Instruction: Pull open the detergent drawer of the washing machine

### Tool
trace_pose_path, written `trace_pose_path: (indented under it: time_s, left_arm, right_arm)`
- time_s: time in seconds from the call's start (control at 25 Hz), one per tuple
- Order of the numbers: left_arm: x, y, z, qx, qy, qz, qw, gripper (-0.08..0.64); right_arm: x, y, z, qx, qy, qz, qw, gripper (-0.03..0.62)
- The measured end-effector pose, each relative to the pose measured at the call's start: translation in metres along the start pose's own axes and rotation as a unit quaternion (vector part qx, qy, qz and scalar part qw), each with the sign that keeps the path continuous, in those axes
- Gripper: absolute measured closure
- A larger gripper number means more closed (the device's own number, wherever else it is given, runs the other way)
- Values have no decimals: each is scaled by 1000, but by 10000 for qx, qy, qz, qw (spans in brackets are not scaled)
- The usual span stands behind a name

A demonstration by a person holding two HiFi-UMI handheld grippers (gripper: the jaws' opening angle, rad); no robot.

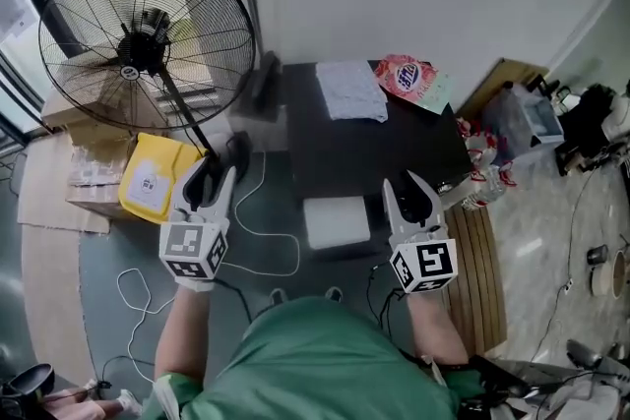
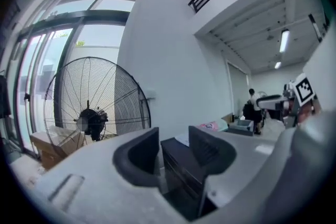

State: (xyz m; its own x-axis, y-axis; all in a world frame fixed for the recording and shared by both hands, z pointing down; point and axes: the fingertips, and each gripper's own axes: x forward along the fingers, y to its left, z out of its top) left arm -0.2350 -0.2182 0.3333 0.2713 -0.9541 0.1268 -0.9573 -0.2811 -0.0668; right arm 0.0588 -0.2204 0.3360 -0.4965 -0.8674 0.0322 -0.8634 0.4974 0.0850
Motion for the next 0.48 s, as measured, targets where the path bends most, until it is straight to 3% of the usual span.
trace_pose_path:
  time_s: [0.48]
  left_arm:
    - [15,-7,-8,-83,87,-155,9998,387]
  right_arm:
    - [10,-4,-6,-4,135,-45,9999,471]
